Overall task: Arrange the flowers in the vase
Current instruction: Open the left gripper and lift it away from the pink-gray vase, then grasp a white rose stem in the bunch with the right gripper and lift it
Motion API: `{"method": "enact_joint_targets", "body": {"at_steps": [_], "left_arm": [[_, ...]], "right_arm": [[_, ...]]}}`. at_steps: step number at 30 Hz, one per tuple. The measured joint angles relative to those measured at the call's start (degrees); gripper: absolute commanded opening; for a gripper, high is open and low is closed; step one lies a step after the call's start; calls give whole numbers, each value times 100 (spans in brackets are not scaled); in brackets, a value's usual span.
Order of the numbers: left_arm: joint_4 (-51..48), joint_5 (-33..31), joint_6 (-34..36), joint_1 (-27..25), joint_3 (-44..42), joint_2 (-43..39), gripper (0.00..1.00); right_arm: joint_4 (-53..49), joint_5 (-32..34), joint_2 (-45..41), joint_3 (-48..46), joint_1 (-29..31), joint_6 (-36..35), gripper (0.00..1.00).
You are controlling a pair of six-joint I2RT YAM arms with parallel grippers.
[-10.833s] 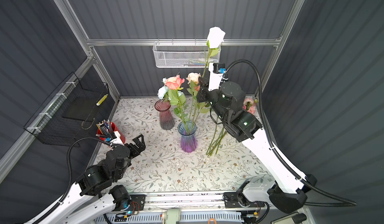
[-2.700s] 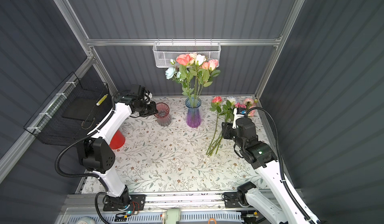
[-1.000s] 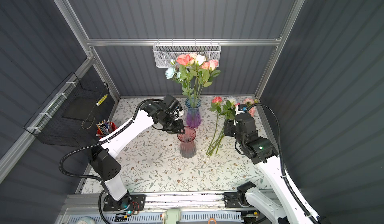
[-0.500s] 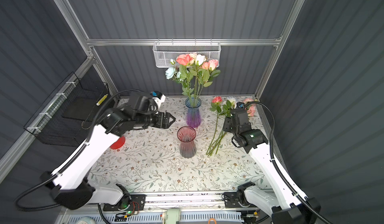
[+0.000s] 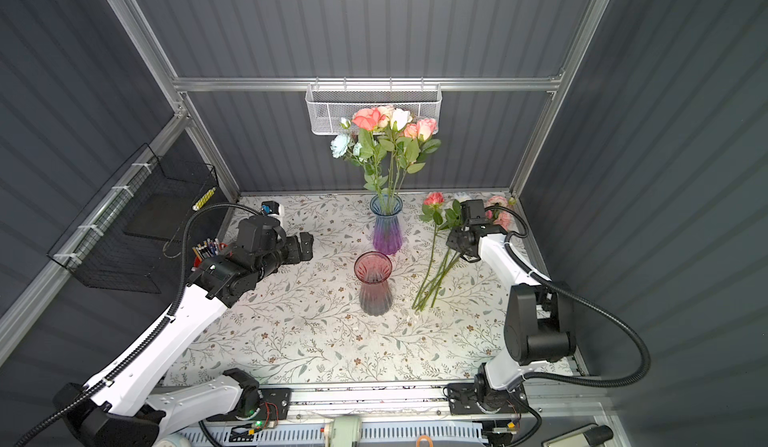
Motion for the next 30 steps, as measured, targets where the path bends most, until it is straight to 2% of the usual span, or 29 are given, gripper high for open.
{"method": "enact_joint_targets", "body": {"at_steps": [3,11,18,23,30], "left_arm": [[46,157,0,212,-66,68,99],[225,566,0,210,-195,367,99],[280,608,0,210,-210,367,99],[284,621,0,210,-214,367,99],[284,669,0,210,-214,367,99]], "right_arm": [[26,-111,323,227,-116,11,36],[26,-234,1040,682,-313,20,36],[-52,-221,1508,1043,-350,17,35],[-146,-214,1858,1425,-393,11,31],[-199,-448,2288,1672,-444,-4,31]]}}
